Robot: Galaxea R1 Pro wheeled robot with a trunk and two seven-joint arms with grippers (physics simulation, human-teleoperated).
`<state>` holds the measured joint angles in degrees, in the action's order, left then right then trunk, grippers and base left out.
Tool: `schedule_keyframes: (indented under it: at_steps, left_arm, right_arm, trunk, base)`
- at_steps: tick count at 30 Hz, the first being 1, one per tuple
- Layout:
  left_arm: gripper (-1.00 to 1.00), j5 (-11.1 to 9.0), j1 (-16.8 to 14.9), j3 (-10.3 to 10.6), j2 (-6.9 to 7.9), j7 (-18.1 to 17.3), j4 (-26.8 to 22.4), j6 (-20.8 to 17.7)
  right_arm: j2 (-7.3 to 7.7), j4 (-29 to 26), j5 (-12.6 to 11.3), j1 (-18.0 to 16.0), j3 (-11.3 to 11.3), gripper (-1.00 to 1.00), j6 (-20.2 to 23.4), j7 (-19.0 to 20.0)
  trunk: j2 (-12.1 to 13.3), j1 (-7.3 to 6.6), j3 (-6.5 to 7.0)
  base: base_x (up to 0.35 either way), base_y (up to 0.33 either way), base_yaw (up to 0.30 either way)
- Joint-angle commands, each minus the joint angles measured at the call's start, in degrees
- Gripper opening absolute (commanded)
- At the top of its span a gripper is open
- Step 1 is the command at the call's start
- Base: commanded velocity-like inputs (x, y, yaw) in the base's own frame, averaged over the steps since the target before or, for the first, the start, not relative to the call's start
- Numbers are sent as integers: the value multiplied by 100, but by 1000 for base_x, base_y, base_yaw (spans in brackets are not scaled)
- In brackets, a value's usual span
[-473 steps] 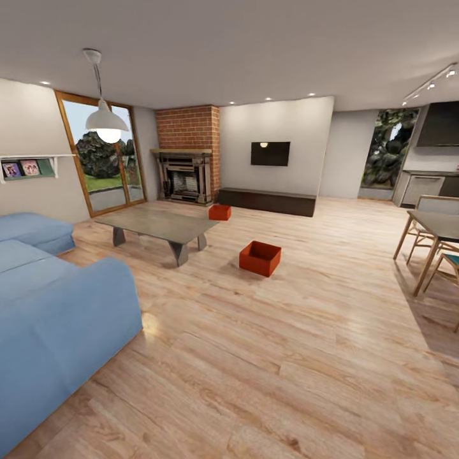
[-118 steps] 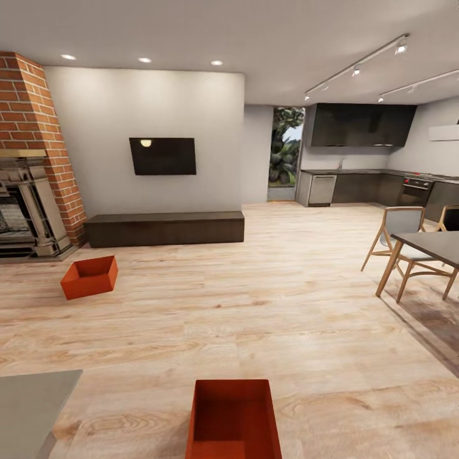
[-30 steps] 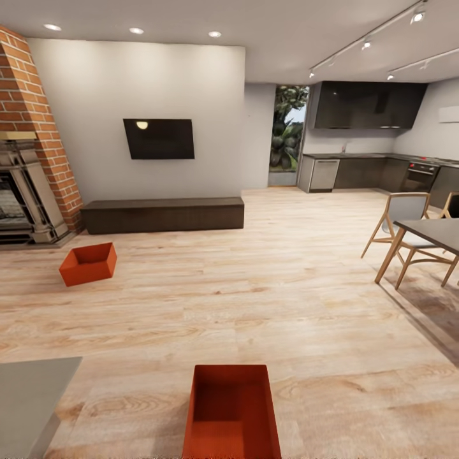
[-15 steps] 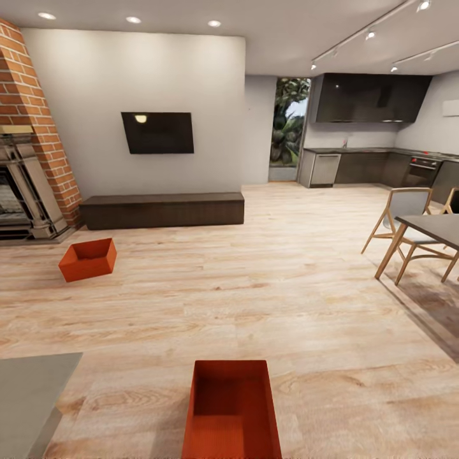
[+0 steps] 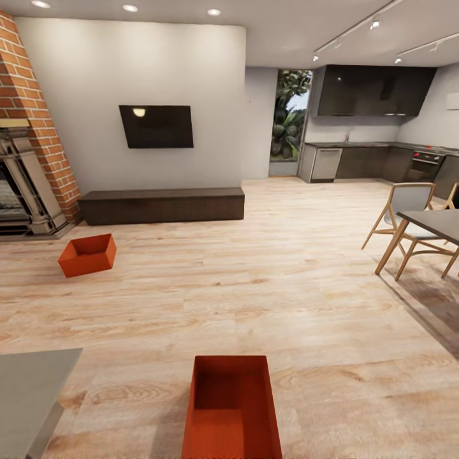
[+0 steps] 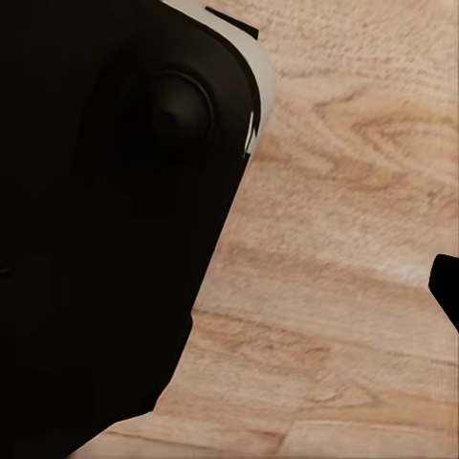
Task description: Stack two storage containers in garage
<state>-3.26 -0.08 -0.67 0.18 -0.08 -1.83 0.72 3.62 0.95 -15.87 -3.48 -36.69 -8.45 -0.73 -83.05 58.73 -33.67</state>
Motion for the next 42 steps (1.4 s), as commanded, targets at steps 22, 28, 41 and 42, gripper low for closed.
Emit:
schedule_keyframes:
  at_steps: [22, 28, 41, 42]
  left_arm:
    - [100, -34, -1, -1, 0, -1, -1, 8]
    - [100, -34, -1, -1, 0, -1, -1, 8]
    - [100, -34, -1, -1, 0, -1, -1, 8]
    - [100, -34, -1, -2, 0, -1, -1, 8]
  right_arm:
    - [-9, 12, -48, -3, -49, 100, -25, -6]
    - [-15, 10, -48, -4, -49, 100, -25, -6]
    - [-11, 10, -47, -4, -49, 100, -27, -6]
    - [-11, 10, -47, -4, -49, 100, -26, -6]
  trunk:
    - [-2, 0, -207]
    - [-2, 0, -262]
    - [-2, 0, -381]
    - [-2, 0, -390]
  base:
    - [0, 0, 0]
    - [0, 0, 0]
    - [0, 0, 0]
    - [0, 0, 0]
